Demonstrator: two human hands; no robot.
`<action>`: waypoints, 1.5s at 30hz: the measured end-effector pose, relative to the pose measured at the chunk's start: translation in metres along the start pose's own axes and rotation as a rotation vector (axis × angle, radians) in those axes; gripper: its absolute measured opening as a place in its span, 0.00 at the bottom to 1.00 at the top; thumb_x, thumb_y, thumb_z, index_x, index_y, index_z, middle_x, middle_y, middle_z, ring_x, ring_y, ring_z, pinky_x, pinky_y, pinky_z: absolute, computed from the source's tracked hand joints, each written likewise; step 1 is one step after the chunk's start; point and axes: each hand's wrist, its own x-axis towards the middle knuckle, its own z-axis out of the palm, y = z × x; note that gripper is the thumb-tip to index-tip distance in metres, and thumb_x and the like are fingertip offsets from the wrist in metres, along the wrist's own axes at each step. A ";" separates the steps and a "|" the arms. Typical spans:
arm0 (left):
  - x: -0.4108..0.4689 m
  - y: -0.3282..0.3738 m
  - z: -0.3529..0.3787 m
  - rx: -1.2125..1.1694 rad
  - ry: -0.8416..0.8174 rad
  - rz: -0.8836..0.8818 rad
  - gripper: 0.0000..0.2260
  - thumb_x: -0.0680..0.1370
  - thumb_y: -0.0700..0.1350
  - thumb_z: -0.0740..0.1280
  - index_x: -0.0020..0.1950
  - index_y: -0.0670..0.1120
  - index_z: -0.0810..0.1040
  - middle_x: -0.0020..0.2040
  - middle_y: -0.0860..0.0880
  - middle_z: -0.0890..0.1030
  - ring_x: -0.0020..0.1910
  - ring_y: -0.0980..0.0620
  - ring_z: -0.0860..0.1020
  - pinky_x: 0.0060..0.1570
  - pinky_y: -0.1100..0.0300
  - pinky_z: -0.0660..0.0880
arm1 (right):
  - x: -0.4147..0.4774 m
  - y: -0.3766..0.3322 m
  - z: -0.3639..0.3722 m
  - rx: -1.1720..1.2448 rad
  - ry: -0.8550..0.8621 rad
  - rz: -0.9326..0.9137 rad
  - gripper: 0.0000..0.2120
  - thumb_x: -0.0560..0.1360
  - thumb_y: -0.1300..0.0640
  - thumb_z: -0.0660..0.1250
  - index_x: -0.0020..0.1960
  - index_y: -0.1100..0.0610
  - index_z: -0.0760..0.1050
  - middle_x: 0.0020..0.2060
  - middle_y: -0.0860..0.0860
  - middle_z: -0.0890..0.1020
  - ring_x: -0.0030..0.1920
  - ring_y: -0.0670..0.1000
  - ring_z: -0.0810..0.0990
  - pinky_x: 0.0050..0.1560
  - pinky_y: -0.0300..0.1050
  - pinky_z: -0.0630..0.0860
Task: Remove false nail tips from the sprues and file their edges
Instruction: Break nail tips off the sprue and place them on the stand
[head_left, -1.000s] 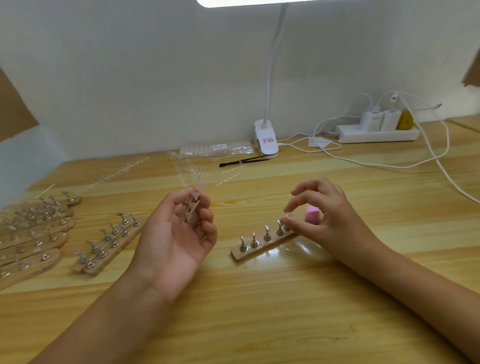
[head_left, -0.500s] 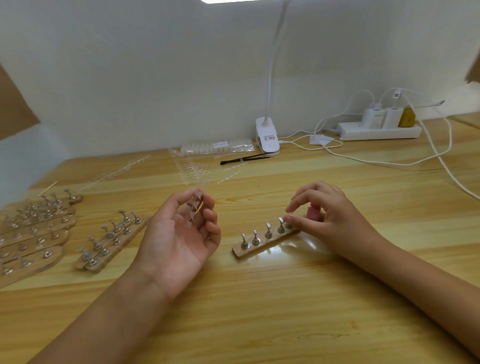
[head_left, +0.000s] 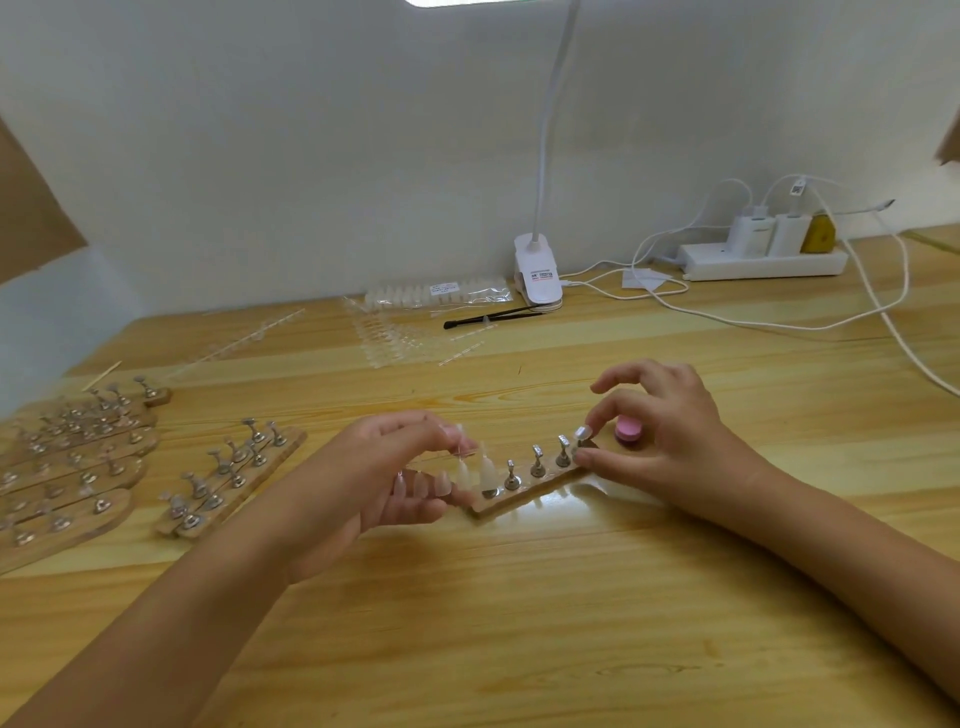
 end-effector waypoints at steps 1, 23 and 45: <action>0.000 0.000 0.000 -0.016 -0.011 -0.012 0.18 0.69 0.50 0.71 0.51 0.38 0.82 0.50 0.42 0.86 0.44 0.45 0.83 0.33 0.64 0.79 | 0.001 -0.001 0.002 -0.004 0.007 -0.012 0.09 0.66 0.41 0.74 0.41 0.38 0.74 0.55 0.37 0.72 0.61 0.43 0.60 0.62 0.46 0.58; 0.008 -0.008 -0.006 -0.062 -0.040 -0.051 0.11 0.67 0.48 0.74 0.42 0.41 0.82 0.54 0.37 0.84 0.51 0.36 0.84 0.40 0.59 0.83 | -0.004 -0.002 -0.007 0.054 -0.088 -0.028 0.08 0.70 0.49 0.75 0.39 0.39 0.76 0.52 0.37 0.74 0.59 0.42 0.64 0.66 0.48 0.60; 0.007 -0.004 -0.004 -0.285 0.085 0.232 0.10 0.73 0.50 0.69 0.40 0.47 0.86 0.36 0.51 0.78 0.34 0.58 0.75 0.34 0.67 0.77 | 0.095 -0.035 0.010 -0.165 -0.706 -0.204 0.05 0.75 0.51 0.72 0.48 0.44 0.78 0.40 0.40 0.79 0.40 0.36 0.76 0.41 0.35 0.73</action>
